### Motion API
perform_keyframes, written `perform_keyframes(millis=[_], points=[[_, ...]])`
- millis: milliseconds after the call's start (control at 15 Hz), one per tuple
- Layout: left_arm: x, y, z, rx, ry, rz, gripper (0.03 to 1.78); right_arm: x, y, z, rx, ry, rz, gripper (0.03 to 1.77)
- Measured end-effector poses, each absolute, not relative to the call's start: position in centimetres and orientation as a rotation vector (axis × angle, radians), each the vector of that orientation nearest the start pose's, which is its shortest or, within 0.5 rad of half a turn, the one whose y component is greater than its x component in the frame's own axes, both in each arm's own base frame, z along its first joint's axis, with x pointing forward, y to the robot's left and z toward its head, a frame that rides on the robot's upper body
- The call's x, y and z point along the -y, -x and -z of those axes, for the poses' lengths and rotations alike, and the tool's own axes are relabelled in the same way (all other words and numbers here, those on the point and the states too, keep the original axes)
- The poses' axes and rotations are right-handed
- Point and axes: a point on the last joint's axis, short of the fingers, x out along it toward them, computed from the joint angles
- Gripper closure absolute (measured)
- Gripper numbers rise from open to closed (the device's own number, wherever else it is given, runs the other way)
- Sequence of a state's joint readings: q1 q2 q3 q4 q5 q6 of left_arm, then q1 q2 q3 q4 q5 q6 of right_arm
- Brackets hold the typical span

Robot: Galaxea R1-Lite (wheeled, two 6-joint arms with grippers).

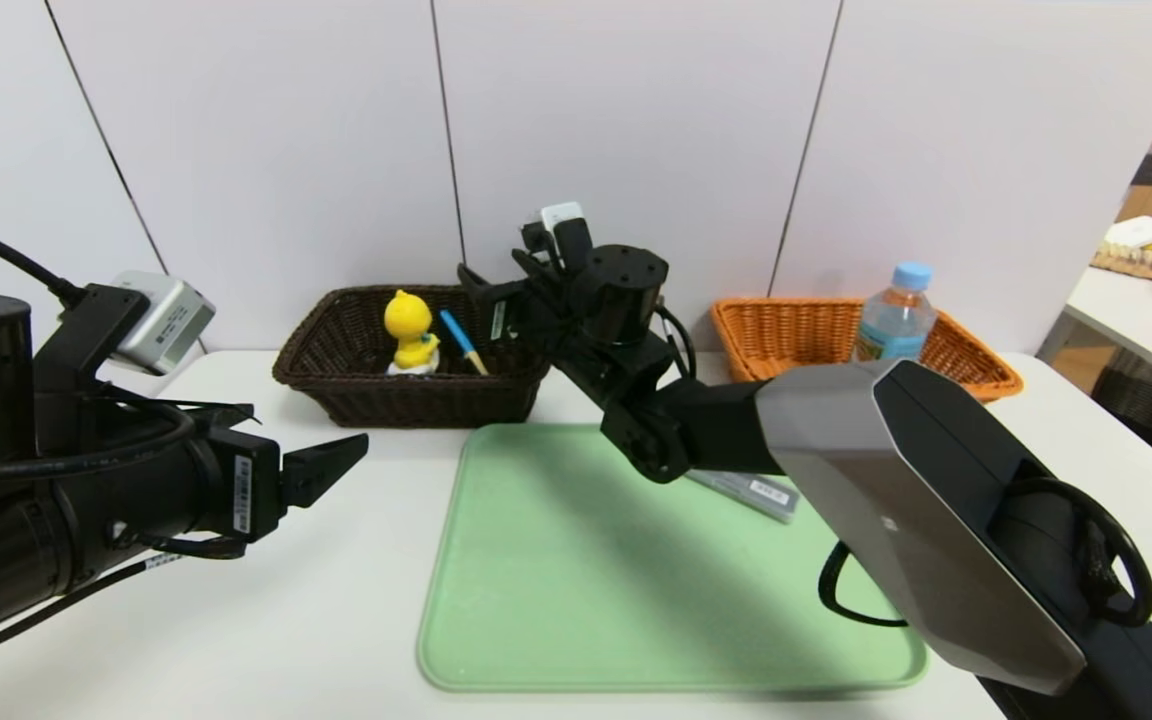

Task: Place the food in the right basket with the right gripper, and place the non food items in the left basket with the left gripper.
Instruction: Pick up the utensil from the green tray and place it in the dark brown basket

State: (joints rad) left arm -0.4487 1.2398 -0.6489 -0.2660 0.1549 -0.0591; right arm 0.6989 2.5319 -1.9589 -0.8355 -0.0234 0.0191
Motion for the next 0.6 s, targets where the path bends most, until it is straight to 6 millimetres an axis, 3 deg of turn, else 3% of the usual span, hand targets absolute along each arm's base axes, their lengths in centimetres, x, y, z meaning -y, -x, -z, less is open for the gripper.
perform_keyframes(millis=[267,600], points=[[7.8,-17.0,-21.9,-0.31,-0.037,0.284,0.12,-33.9,-40.2,-18.8,0.276,-0.114,-0.671,0.44],[7.9,-17.2,-23.0,-0.271,-0.034,0.29,0.12,-32.0,-37.5,-25.9,0.345,-0.088,-0.661,0.28]])
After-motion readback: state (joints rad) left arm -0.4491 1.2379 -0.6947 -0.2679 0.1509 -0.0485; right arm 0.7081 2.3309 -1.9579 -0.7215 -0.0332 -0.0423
